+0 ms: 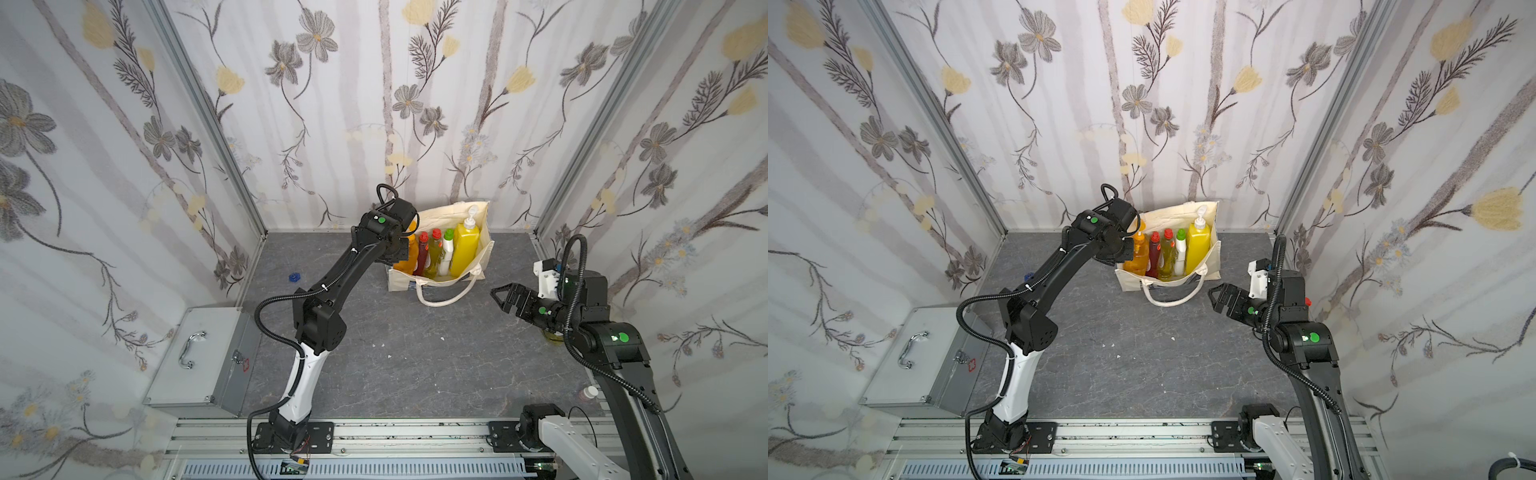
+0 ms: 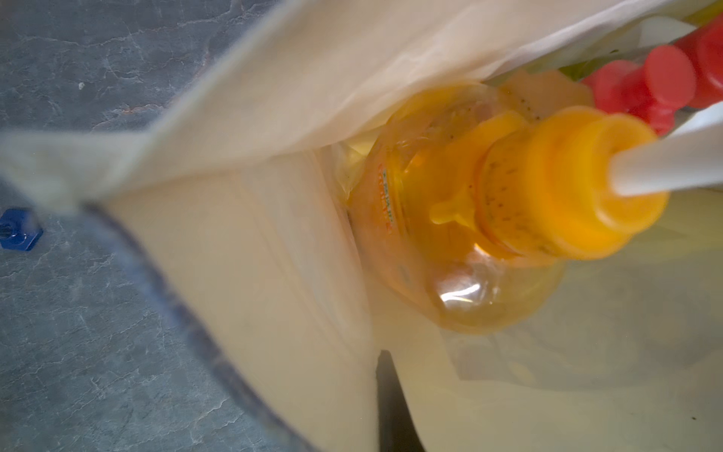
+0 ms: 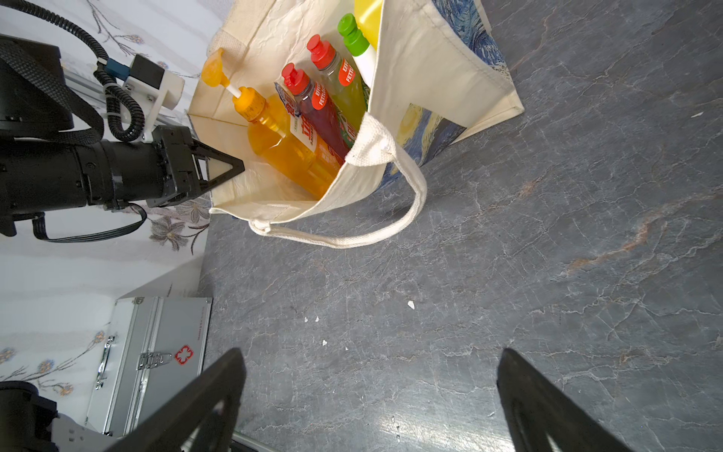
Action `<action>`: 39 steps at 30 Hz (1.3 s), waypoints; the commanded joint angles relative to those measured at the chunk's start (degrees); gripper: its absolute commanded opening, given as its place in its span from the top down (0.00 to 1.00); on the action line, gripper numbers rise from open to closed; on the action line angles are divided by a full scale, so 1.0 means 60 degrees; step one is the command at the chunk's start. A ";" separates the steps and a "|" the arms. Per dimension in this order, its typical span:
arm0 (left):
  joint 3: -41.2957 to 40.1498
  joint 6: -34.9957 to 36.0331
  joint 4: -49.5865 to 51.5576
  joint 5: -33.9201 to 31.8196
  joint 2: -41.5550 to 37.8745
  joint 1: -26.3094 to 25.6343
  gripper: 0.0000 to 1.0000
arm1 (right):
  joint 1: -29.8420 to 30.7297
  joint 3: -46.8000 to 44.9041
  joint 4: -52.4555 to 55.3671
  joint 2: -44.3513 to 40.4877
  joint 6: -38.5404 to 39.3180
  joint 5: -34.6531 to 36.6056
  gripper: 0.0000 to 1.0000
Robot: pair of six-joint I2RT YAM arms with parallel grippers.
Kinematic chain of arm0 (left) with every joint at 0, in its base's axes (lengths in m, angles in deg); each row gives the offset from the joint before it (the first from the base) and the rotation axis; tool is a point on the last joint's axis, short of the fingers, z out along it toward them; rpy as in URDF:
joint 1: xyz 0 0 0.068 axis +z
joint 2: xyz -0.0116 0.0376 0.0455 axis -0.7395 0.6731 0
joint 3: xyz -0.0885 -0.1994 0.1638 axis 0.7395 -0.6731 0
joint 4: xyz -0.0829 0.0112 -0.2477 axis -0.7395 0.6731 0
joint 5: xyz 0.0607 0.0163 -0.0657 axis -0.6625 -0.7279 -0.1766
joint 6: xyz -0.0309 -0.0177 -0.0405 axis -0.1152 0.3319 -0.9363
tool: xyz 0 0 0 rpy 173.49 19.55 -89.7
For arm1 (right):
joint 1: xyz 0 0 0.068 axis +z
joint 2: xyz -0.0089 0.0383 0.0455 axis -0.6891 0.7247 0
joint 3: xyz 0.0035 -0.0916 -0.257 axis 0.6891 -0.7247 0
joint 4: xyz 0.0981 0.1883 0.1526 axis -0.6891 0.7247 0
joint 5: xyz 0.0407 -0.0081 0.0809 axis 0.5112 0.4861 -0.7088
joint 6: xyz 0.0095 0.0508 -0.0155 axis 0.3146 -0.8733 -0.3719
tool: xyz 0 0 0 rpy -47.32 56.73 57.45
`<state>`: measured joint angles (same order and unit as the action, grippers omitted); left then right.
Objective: Pack dish soap into the shopping bag
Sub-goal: Adjust the shopping bag at the center of the board.
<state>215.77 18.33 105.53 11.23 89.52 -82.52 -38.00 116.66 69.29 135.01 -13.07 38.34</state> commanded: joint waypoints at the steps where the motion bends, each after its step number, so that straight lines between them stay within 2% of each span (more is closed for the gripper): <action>1: 0.0121 -0.0048 0.0073 -0.0389 -0.0227 0.0004 1.00 | -0.0033 0.0025 -0.0065 0.0051 0.0062 -0.0070 0.00; 17: 0.1305 0.0131 0.0337 -0.0545 -0.0217 0.0017 1.00 | -0.0106 0.0012 -0.0262 0.0249 0.0122 -0.0224 0.00; 39: 0.1923 -0.0275 0.0378 -0.0196 -0.0250 0.0303 1.00 | -0.0151 0.0010 -0.0274 0.0228 0.0124 -0.0283 0.00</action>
<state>226.39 17.52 110.01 12.15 89.11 -80.93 -38.91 116.46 69.18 136.37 -12.70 37.23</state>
